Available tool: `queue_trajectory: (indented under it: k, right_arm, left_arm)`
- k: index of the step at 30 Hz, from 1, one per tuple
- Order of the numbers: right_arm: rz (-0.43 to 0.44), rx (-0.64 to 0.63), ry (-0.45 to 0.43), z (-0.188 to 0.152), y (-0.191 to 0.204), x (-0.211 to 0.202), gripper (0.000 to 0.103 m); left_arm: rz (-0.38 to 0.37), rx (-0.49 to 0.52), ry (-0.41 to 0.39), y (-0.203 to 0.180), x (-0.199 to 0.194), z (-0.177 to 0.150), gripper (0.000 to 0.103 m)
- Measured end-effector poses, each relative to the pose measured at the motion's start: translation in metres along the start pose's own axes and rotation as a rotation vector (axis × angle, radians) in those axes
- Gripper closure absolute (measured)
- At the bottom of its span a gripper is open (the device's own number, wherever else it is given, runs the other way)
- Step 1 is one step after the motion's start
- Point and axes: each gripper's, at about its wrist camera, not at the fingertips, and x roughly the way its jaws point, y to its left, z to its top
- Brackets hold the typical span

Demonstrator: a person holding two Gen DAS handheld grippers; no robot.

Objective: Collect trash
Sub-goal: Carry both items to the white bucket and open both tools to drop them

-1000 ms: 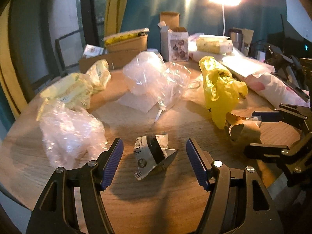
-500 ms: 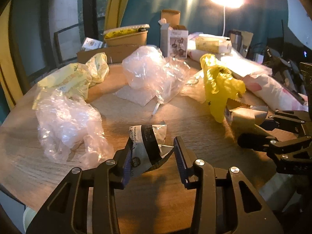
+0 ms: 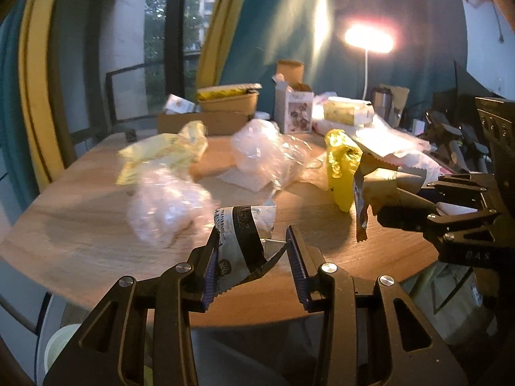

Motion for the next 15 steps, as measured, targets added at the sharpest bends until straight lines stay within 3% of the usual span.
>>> queue_trajectory:
  k: [15]
  right_arm:
    - [0.053, -0.142, -0.031, 0.029, 0.067, 0.002, 0.07]
  left_arm:
    - [0.117, -0.117, -0.057, 0.065, -0.059, -0.036, 0.061]
